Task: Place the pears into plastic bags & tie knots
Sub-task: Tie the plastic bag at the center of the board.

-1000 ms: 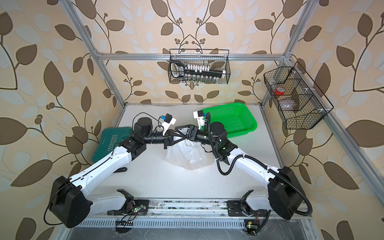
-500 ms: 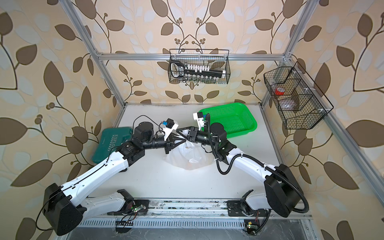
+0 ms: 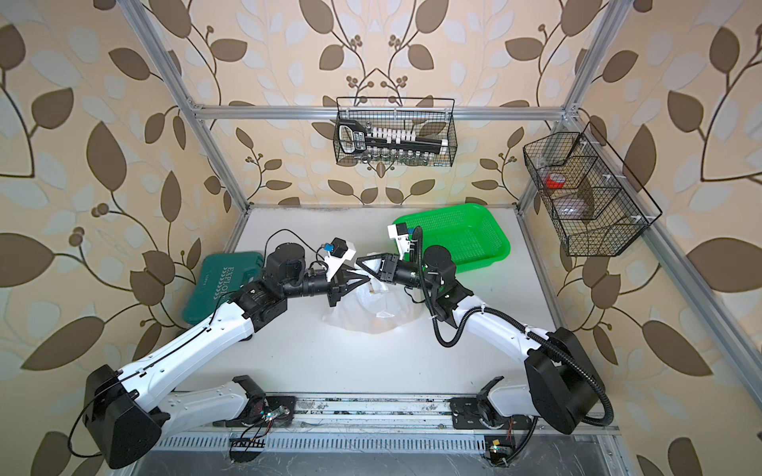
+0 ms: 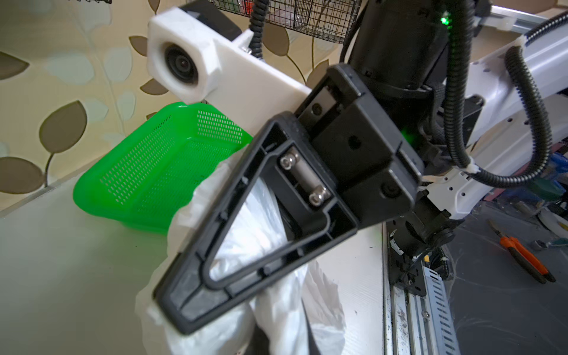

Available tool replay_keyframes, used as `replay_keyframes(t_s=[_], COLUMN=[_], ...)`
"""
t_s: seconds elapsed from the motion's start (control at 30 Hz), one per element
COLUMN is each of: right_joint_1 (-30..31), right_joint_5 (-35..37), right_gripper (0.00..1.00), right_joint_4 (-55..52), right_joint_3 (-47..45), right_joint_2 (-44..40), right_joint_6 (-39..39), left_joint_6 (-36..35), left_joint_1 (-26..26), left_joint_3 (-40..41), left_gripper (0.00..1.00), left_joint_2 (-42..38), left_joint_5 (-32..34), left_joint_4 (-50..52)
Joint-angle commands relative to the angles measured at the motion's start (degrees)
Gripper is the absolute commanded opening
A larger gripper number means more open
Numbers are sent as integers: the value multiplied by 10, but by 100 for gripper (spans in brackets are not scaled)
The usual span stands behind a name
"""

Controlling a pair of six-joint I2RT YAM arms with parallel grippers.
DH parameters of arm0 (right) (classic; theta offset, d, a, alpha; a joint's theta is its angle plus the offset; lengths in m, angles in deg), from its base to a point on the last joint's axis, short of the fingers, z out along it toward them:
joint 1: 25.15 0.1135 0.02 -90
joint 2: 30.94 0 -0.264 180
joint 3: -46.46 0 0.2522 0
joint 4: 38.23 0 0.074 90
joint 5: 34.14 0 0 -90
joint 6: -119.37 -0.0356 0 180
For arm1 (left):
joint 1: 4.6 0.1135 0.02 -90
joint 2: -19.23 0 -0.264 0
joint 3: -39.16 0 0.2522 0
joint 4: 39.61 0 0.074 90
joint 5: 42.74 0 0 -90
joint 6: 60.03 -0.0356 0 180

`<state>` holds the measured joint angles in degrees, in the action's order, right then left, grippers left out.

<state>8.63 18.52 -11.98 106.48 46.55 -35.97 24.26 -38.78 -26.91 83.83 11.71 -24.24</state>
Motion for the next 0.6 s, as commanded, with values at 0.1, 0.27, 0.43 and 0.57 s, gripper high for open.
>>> replay_keyframes(t_s=[0.1, 0.27, 0.43, 0.57], right_joint_1=[-27, -69, -115, -126], right_joint_5=[-90, -162, -238, -290], right_gripper=[0, 0, 0, 0], right_joint_4=[69, 71, 101, 134], right_joint_3=[1, -10, -24, -25], right_joint_2=[-15, -15, -7, -1], right_joint_6=[57, 96, 115, 120], left_joint_6=[-3, 35, 100, 134], left_joint_1=[0, 2, 29, 38], left_joint_3=[-9, 8, 23, -9], left_gripper=[46, 55, 67, 71], left_joint_2=[-31, -105, -156, -122], left_joint_5=[14, 52, 103, 74], left_joint_4=[50, 53, 21, 33])
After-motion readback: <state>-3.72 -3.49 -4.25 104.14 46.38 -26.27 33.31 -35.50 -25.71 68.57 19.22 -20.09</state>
